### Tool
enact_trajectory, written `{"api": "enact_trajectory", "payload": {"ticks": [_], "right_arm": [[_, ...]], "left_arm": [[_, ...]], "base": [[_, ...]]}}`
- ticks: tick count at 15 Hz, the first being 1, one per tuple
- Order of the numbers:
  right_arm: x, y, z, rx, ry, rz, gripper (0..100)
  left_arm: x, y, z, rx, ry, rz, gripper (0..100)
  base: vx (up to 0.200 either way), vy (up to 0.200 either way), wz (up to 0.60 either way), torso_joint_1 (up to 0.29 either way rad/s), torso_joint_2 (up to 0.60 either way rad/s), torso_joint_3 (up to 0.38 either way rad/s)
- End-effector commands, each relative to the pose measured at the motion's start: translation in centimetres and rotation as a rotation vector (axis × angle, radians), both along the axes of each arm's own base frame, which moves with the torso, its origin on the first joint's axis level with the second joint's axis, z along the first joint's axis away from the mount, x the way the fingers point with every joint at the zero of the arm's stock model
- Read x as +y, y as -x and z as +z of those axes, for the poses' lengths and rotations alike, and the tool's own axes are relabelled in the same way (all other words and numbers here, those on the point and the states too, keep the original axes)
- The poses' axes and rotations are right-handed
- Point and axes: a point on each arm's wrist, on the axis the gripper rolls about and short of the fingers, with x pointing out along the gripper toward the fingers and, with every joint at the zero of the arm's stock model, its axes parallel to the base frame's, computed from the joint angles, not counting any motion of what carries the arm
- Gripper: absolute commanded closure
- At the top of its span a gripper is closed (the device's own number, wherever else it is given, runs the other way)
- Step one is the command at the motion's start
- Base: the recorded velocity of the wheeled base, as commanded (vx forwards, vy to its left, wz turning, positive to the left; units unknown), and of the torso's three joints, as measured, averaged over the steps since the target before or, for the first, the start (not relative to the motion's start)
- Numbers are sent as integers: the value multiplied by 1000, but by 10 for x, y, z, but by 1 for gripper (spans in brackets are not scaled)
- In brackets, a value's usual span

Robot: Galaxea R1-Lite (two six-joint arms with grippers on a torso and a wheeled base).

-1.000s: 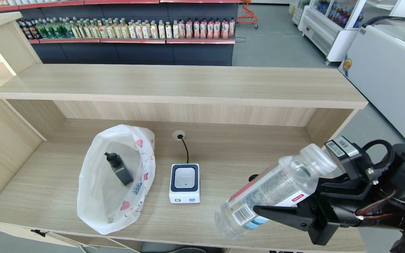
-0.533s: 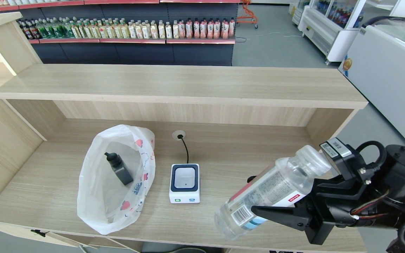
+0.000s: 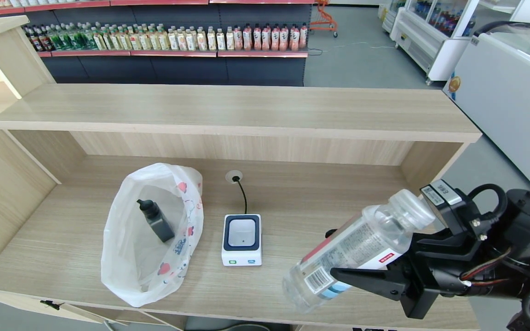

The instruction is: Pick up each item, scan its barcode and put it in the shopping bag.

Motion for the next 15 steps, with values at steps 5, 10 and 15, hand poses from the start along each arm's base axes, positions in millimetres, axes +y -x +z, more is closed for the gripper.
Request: {"api": "enact_trajectory", "payload": {"ticks": [5, 10, 15], "right_arm": [[-2, 0, -1, -19, 7, -10, 100], [-5, 1, 0, -15, 9, -20, 100], [-13, 2, 3, 8, 22, -45, 100]], "left_arm": [[0, 0, 0, 0, 0, 0, 0], [0, 0, 0, 0, 0, 0, 0], [0, 0, 0, 0, 0, 0, 0]], "base": [[0, 0, 0, 0, 0, 0], [0, 0, 0, 0, 0, 0], [0, 0, 0, 0, 0, 0]]}}
